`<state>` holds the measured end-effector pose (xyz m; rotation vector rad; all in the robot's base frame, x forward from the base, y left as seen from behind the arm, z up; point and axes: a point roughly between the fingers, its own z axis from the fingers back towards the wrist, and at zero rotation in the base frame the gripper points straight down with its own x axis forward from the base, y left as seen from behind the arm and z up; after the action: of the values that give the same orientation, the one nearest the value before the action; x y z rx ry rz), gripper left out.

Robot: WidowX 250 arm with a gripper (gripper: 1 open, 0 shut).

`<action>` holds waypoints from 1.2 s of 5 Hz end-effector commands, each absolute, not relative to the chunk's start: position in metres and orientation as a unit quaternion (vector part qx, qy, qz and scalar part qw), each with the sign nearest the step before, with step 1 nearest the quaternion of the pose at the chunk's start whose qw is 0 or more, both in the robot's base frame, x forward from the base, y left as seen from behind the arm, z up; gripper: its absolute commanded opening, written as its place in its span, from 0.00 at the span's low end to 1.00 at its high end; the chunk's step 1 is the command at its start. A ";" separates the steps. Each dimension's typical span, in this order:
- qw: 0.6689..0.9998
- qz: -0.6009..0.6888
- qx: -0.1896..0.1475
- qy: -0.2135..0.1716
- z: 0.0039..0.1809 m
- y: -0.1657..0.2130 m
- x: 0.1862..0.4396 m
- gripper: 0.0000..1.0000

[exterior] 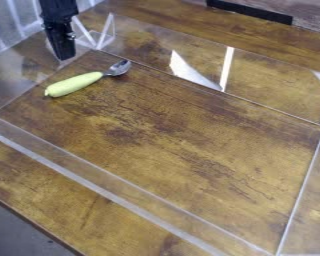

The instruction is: Move the green spoon to the left

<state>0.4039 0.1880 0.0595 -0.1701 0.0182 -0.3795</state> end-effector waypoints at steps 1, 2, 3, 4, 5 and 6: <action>0.975 -0.218 -0.042 -0.031 0.113 0.194 0.408 0.00; 0.974 -0.221 -0.039 -0.030 0.131 0.188 0.407 0.00; 0.974 -0.222 -0.038 -0.030 0.147 0.183 0.404 0.00; 0.974 -0.222 -0.038 -0.031 0.160 0.179 0.400 0.00; 0.978 -0.202 -0.050 -0.027 0.142 0.184 0.408 1.00; 0.980 -0.191 -0.059 -0.019 0.121 0.188 0.418 1.00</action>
<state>0.4098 0.1898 0.0817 -0.1807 0.0444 -0.3642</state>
